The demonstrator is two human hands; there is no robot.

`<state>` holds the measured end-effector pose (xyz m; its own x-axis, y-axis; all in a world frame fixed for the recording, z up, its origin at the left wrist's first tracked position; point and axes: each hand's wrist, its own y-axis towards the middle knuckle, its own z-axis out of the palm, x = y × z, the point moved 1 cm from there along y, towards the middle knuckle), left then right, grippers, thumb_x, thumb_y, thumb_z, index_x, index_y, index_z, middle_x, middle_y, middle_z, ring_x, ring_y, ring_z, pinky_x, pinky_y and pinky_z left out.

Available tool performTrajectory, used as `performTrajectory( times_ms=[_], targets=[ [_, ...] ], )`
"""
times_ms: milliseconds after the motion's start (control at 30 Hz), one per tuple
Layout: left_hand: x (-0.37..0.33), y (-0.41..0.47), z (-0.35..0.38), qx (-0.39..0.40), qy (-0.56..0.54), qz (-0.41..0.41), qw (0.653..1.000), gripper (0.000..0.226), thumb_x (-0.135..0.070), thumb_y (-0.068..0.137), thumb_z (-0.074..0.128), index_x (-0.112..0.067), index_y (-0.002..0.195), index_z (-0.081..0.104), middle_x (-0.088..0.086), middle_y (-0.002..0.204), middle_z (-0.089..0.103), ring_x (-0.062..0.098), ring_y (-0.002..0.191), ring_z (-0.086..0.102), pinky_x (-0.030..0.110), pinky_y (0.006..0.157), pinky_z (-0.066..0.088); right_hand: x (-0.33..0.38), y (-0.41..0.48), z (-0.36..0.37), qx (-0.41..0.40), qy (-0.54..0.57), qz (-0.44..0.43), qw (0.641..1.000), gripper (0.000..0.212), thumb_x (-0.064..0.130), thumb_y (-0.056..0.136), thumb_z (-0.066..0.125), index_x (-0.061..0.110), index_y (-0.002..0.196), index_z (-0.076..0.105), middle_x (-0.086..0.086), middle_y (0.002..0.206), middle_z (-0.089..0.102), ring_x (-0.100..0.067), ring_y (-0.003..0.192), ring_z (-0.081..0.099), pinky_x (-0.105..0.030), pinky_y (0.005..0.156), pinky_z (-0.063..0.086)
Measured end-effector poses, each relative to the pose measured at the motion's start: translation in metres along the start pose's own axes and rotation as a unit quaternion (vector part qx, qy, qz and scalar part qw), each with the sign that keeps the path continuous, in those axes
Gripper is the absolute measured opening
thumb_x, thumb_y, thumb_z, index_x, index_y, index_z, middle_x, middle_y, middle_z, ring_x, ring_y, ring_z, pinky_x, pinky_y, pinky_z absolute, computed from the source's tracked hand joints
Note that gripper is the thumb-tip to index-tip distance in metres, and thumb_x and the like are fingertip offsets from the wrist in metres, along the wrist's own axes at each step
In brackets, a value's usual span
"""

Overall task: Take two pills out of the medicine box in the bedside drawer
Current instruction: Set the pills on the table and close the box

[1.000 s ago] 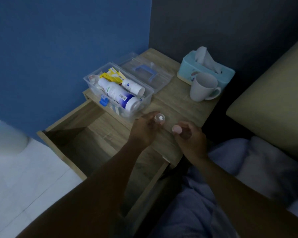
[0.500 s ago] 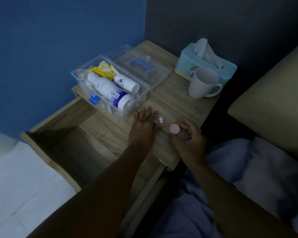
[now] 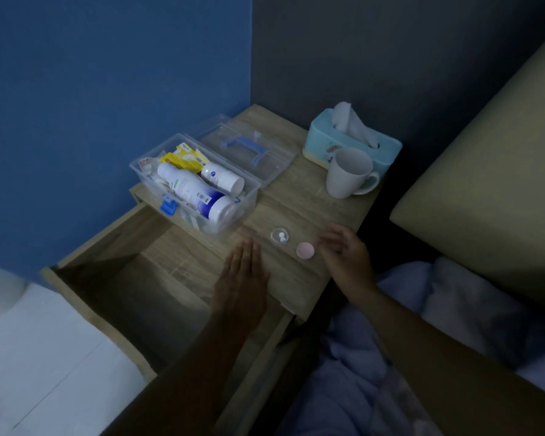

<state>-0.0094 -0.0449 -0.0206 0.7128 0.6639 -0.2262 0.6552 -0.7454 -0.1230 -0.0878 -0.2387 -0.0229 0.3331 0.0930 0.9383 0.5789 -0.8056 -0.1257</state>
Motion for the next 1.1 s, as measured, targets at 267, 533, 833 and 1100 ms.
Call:
performTrajectory(
  times_ms=[267, 533, 833, 1100],
  targets=[
    [-0.008, -0.007, -0.008, -0.031, -0.008, 0.011, 0.999, 0.066, -0.036, 0.098, 0.012, 0.004, 0.150, 0.019, 0.026, 0.158, 0.016, 0.037, 0.148, 0.016, 0.044, 0.121, 0.017, 0.062, 0.038, -0.028, -0.046, -0.218, -0.226, 0.948, 0.043, 0.003, 0.086, 0.063, 0.007, 0.129, 0.058, -0.013, 0.131, 0.059, -0.024, 0.123, 0.056, -0.037, 0.104, 0.048],
    [-0.005, -0.002, 0.003, -0.055, -0.023, 0.015, 0.998, 0.069, -0.034, 0.091, 0.019, 0.008, 0.143, 0.037, 0.030, 0.150, 0.035, 0.042, 0.140, 0.034, 0.050, 0.115, 0.030, 0.086, 0.114, -0.028, -0.016, -0.468, -0.135, 0.873, 0.110, 0.051, 0.083, 0.068, 0.007, 0.158, 0.000, -0.016, 0.167, 0.003, -0.031, 0.155, 0.001, -0.046, 0.126, 0.008],
    [-0.001, -0.003, 0.009, -0.061, 0.007, 0.031, 0.998, 0.063, -0.030, 0.093, 0.025, 0.009, 0.139, 0.043, 0.031, 0.146, 0.040, 0.043, 0.136, 0.040, 0.054, 0.110, 0.037, 0.090, 0.134, -0.020, -0.003, -0.474, -0.130, 0.871, 0.109, 0.041, 0.076, 0.079, 0.007, 0.157, 0.014, -0.017, 0.158, 0.029, -0.034, 0.146, 0.027, -0.047, 0.118, 0.028],
    [-0.001, -0.003, 0.010, -0.030, 0.037, 0.015, 0.999, 0.066, -0.034, 0.097, 0.008, 0.001, 0.152, 0.013, 0.024, 0.160, 0.009, 0.034, 0.150, 0.010, 0.045, 0.121, 0.013, 0.114, 0.098, -0.009, 0.025, -0.465, -0.182, 0.866, 0.091, 0.040, 0.063, 0.087, 0.009, 0.138, 0.045, -0.015, 0.136, 0.041, -0.034, 0.128, 0.041, -0.041, 0.101, 0.045]
  ],
)
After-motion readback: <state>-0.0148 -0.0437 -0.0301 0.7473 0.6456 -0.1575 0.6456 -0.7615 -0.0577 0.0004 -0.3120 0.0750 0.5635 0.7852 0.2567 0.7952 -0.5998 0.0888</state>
